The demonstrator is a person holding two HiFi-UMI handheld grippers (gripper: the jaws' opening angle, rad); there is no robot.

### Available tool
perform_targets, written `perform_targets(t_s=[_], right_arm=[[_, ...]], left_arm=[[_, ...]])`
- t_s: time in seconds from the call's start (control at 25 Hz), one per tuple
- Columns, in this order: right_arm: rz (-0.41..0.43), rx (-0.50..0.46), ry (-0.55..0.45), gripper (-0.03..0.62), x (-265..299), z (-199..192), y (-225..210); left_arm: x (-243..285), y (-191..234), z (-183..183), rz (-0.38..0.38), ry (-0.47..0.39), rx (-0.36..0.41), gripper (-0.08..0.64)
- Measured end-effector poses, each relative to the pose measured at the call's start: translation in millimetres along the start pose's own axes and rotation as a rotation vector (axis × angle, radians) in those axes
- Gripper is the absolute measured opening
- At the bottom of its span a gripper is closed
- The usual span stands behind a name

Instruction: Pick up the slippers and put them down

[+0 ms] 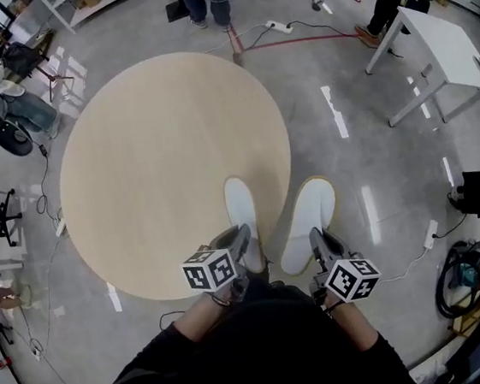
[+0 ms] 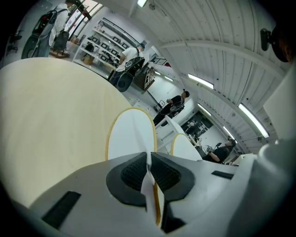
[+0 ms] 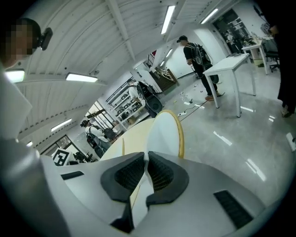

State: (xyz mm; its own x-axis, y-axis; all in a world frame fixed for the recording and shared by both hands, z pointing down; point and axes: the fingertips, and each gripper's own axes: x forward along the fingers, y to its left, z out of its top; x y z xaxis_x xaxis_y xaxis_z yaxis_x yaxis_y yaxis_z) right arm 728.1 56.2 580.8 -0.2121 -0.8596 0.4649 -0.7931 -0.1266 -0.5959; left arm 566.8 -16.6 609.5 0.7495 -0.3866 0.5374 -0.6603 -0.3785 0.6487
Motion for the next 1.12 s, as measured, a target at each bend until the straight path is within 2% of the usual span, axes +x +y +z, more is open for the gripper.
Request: perform_targets(t_s=[0.16, 0.32, 0.76, 1.12], right_arm=[[0.005, -0.047, 0.032, 0.034, 43.6, 29.7, -2.5], [0.029, -0.057, 0.065, 0.034, 94.6, 52.7, 1.2], [0.161, -0.098, 0.301, 0.034, 201.7, 75.0, -20.4], [0.216, -0.147, 0.412, 0.034, 279.8, 97.2, -37.9]], left_arm=[[23.4, 13.0, 29.5, -0.005, -0.021, -0.017, 0.034], [42.9, 28.1, 55.6, 0.009, -0.011, 0.001, 0.034], [109.0, 60.5, 101.6, 0.150, -0.050, -0.110, 0.034], [164.5, 91.1, 136.1, 0.226, -0.059, -0.151, 0.034]])
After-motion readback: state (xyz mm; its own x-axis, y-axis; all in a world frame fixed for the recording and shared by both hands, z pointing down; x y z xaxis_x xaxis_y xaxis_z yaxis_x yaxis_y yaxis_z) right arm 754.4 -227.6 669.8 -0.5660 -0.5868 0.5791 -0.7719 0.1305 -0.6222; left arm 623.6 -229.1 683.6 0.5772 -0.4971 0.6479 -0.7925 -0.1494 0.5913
